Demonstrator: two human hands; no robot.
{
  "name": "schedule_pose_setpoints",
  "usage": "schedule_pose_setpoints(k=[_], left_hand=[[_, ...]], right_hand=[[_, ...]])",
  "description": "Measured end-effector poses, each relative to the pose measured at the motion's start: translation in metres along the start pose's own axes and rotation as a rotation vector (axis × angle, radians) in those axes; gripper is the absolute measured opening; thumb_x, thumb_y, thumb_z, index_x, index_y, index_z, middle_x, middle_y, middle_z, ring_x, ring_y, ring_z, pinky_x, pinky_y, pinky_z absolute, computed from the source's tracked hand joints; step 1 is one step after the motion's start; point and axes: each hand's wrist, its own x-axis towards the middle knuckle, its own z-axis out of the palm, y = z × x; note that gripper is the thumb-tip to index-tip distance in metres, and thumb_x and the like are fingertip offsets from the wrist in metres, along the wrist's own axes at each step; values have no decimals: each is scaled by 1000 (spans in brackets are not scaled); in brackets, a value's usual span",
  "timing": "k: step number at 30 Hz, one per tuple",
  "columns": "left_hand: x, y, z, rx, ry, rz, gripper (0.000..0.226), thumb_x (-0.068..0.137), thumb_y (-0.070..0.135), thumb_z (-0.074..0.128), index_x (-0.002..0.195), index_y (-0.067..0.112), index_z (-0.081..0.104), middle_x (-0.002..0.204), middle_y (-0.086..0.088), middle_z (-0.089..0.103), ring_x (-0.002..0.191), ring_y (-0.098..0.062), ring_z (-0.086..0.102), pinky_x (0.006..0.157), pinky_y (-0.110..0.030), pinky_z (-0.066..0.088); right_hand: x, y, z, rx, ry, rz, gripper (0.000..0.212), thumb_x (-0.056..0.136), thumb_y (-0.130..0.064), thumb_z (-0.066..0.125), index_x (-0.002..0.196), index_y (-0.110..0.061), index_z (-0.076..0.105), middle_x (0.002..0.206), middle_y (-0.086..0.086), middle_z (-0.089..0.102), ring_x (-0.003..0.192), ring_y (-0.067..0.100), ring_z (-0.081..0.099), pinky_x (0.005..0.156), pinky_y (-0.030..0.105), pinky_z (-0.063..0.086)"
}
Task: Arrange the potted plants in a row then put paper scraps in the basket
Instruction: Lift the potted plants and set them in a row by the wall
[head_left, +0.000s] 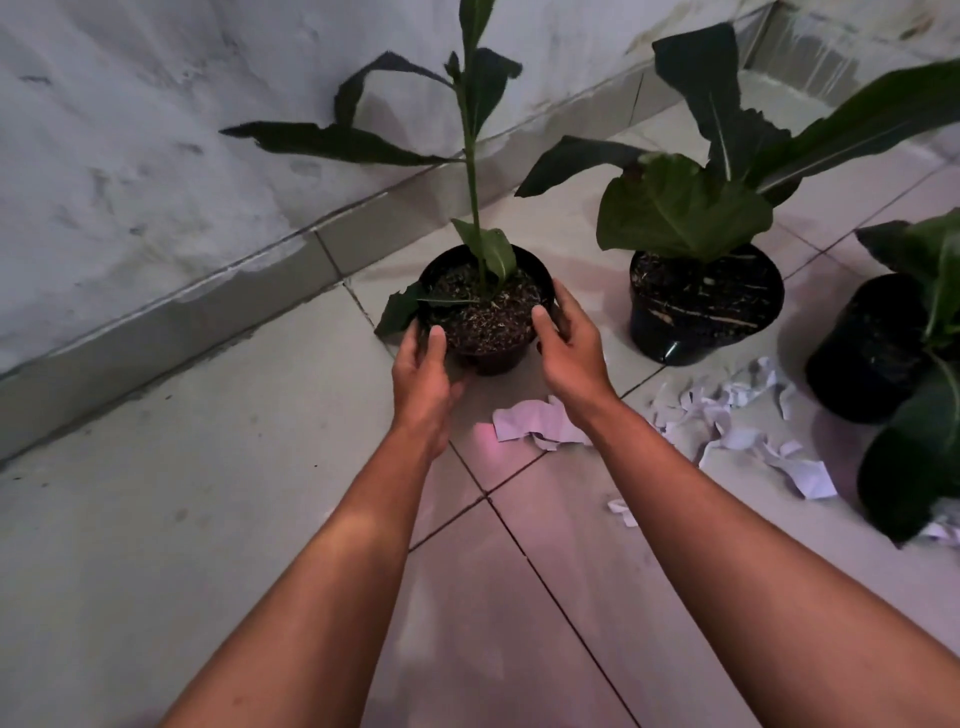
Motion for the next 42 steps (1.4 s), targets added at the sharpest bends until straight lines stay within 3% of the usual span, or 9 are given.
schedule_pose_setpoints(k=[2,7,13,18,22,25,30,36,42], left_hand=[[-3,-4,4,-32,16,22,49,107,25,49,155,28,41,150,2,55,128,-14,55,76,-23,62],[-6,-5,8,-59,35,54,48,108,22,48,155,24,40,149,1,54,119,-10,57,65,-15,60],[-9,-5,8,-60,46,53,48,107,19,49,154,19,41,152,-5,54,134,-21,56,100,-43,57],[-20,-8,19,-102,94,46,48,107,17,49,154,18,39,152,-7,52,137,-24,53,102,-45,54],[-24,-13,23,-99,104,70,50,107,15,50,155,16,38,145,-3,53,134,-22,53,105,-47,53],[-30,-20,25,-85,107,70,51,105,16,54,154,16,38,146,-3,53,135,-23,53,106,-49,53],[-25,-28,29,-54,127,102,49,102,21,60,148,20,44,143,-2,56,134,-24,56,108,-56,51],[-19,-31,26,-50,117,123,50,103,18,58,151,15,42,139,0,56,132,-21,56,105,-49,54],[-18,-32,14,-93,105,34,47,105,34,53,150,21,48,149,-3,55,132,-22,55,97,-45,56]], right_hand=[[4,1,-1,-9,8,-11,45,108,-14,49,153,-13,46,146,-3,58,135,10,55,116,27,44],[10,0,-4,-40,-6,-15,45,108,-13,49,152,-11,47,148,3,59,135,12,56,105,10,45],[11,-2,-9,-81,-26,8,46,106,-16,53,152,-12,48,146,-2,59,131,8,56,111,17,44],[16,-4,-14,-91,-28,19,42,106,-17,55,147,-11,55,141,5,65,129,13,61,116,32,45],[17,-7,-18,-103,-16,27,37,106,-14,54,142,-9,59,130,0,67,119,9,62,104,17,47],[20,-6,-23,-114,19,2,35,106,-13,54,140,-6,61,126,1,68,117,11,63,108,25,50],[21,-2,-27,-149,74,-28,31,105,-9,54,134,0,64,113,3,67,104,11,62,78,2,47],[23,4,-27,-118,52,0,33,104,-14,57,134,-3,65,127,11,72,114,15,66,107,29,51],[32,6,-46,-172,59,60,33,107,-21,48,132,-11,68,131,5,70,125,16,62,112,32,45]])
